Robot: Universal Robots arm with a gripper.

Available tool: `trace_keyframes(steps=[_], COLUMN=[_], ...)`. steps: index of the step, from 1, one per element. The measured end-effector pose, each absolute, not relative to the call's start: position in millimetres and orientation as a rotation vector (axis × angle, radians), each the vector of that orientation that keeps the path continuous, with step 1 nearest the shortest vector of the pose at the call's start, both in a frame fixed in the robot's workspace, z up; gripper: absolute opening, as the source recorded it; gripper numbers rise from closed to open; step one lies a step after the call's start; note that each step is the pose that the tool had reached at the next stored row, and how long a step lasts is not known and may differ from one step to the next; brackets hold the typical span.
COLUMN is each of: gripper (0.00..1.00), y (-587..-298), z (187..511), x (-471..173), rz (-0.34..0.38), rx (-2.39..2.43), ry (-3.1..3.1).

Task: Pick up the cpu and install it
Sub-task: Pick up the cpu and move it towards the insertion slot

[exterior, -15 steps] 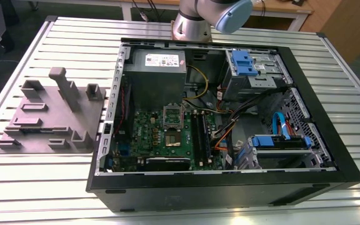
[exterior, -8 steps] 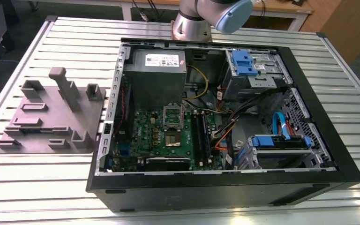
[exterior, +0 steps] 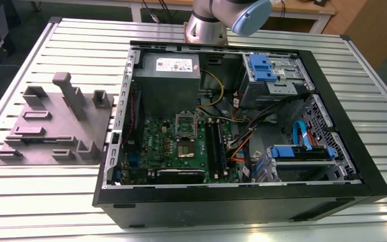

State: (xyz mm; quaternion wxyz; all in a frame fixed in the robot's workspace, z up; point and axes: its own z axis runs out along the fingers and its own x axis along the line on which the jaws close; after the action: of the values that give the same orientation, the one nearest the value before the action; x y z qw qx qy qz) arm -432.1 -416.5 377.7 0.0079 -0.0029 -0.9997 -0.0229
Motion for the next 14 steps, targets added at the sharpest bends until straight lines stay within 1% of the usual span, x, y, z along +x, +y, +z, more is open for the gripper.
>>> trace_keyframes(steps=[14], gripper=[0.47], y=[-416.5], z=[377.7], x=[-428.4], rz=[-0.071], rx=[-0.009], ry=[-3.125])
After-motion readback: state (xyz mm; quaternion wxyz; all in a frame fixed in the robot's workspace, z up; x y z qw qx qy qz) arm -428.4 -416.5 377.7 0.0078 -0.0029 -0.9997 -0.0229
